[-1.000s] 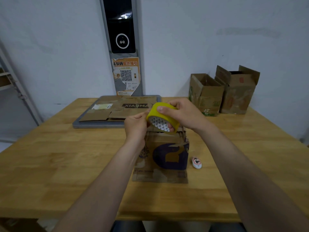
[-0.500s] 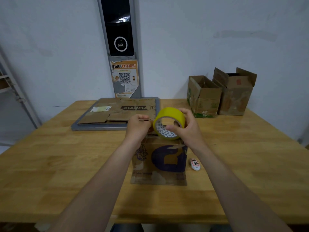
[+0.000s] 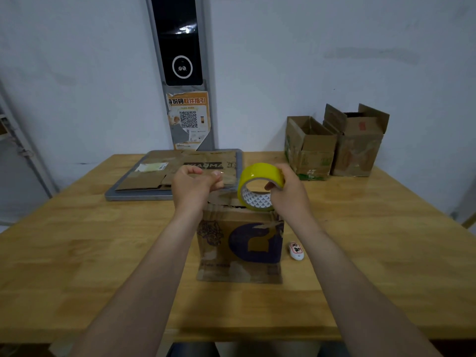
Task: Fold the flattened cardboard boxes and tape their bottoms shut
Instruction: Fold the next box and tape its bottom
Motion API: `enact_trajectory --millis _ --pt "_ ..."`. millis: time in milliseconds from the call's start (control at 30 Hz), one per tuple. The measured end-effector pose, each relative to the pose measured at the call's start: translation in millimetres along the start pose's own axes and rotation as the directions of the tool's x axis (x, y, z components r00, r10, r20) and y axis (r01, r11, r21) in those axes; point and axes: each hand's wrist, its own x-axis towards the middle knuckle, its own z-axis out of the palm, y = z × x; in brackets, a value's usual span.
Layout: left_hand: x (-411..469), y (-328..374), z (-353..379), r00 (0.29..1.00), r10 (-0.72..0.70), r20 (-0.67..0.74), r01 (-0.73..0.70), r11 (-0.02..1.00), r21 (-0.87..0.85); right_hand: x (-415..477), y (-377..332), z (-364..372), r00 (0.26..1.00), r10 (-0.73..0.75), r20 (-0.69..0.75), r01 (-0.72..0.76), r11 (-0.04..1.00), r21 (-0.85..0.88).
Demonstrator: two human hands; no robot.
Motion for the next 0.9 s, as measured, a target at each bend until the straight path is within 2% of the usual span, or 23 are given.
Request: enact_trajectory --millis 67,133,333,500,567,767,900 --pt "-1.1 -1.3 -2.3 1.0 -0.001 -0.005 0.001 1.0 -0.012 -6.2 4.3 8.2 0.998 0.046 -0.032 -0.045 0.998 0.038" --pt "-2.3 -5.2 -5.2 1.0 -0.009 -0.01 0.009 0.999 -0.036 -9.4 5.1 12.9 0.999 0.029 -0.027 -0.029 0.999 0.016" --pt "7.6 -4.3 -28.9 0.988 -0.008 -0.151 -0.009 0.994 -0.109 5.6 -5.8 -6.9 0.999 -0.025 -0.046 0.016 0.984 -0.178" --pt "8.3 -7.0 -45.1 0.99 -0.051 -0.128 0.032 0.989 -0.146 -2.0 -0.2 0.1 0.997 0.03 -0.064 -0.037 0.992 -0.124" --pt "5.6 -12.5 -50.7 0.987 -0.098 -0.13 0.072 0.979 -0.188 -6.9 0.1 4.4 0.998 0.004 -0.068 -0.014 0.99 -0.141" --pt "2.1 -23.9 -63.4 0.97 -0.177 -0.167 0.134 0.962 -0.239 -11.3 -11.4 6.8 0.991 -0.12 -0.057 0.09 0.922 -0.376" --pt "-0.4 -33.9 -67.6 0.967 -0.215 -0.138 0.174 0.95 -0.261 -11.9 -13.5 7.6 0.987 -0.15 -0.058 0.108 0.884 -0.455"
